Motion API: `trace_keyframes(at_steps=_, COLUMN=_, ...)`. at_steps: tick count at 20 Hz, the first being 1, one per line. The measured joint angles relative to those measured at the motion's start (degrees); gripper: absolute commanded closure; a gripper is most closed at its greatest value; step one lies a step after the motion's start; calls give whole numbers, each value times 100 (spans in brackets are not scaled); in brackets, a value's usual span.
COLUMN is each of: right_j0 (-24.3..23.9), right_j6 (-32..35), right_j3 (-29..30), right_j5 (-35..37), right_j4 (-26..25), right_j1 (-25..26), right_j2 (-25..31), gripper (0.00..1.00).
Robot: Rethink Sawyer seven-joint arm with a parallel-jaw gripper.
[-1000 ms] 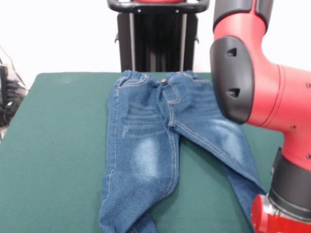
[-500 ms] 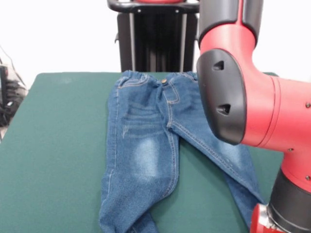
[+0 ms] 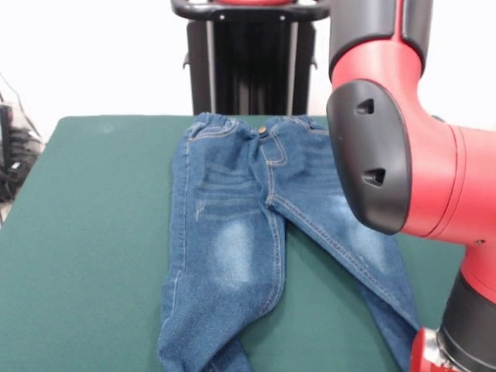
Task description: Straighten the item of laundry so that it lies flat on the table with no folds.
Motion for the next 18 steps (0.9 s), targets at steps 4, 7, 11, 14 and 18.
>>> trace_keyframes(at_steps=4, right_j0=13, right_j6=1, right_j3=0, right_j5=2, right_j4=-1, right_j1=-2, right_j2=-3, gripper=0)
trace_keyframes(at_steps=7, right_j0=20, right_j6=0, right_j3=2, right_j5=1, right_j4=-4, right_j1=-11, right_j2=-3, gripper=0)
trace_keyframes(at_steps=11, right_j0=85, right_j6=1, right_j3=36, right_j5=-6, right_j4=-13, right_j1=-21, right_j2=96, gripper=0)
trace_keyframes(at_steps=14, right_j0=226, right_j6=1, right_j3=160, right_j5=-59, right_j4=-66, right_j1=-79, right_j2=285, gripper=0)
trace_keyframes(at_steps=18, right_j0=683, right_j6=1, right_j3=688, right_j5=-309, right_j4=-382, right_j1=-339, right_j2=854, gripper=0)
